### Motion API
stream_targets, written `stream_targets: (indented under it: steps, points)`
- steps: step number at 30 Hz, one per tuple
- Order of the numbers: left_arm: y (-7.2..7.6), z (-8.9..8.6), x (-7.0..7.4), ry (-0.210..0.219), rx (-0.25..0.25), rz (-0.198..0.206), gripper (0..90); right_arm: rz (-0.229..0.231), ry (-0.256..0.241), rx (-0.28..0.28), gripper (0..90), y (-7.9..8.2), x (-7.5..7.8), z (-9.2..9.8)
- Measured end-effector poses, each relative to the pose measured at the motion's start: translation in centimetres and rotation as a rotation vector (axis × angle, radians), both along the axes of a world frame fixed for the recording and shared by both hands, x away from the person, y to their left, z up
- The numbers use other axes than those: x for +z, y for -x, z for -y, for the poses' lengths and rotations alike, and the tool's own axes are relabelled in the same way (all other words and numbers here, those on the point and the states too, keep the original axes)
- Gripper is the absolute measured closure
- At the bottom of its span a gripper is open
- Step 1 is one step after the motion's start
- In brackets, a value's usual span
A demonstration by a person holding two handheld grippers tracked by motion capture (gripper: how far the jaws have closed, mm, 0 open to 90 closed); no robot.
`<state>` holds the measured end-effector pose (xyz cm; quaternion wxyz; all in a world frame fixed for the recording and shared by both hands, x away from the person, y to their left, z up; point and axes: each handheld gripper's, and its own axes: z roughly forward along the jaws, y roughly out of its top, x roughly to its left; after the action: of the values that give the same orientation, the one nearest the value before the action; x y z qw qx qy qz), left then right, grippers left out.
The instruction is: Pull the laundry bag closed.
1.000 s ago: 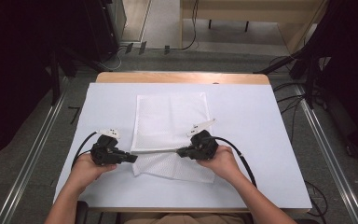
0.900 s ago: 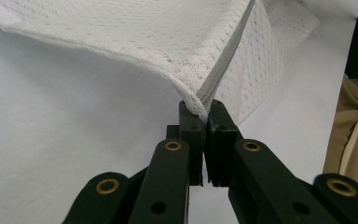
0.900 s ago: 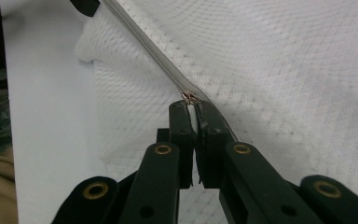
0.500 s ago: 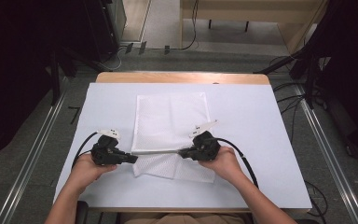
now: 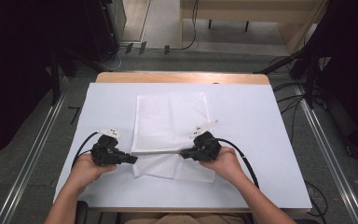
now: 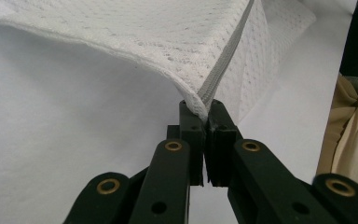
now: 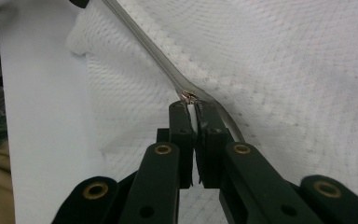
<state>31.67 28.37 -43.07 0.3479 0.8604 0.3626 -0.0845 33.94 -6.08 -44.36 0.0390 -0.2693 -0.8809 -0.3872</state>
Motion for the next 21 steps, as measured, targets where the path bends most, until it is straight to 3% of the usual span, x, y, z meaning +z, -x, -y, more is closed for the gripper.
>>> stream_targets:
  steps: [14,21]
  points:
    - [0.0,-0.3,0.0,0.001,0.004,0.009,88.1,-0.006,0.000,-0.041,88.4,-0.4,0.1,1.7]
    - [0.1,-0.2,-0.1,-0.005,0.001,0.006,87.9,0.003,0.000,-0.036,88.3,-0.3,0.2,2.1]
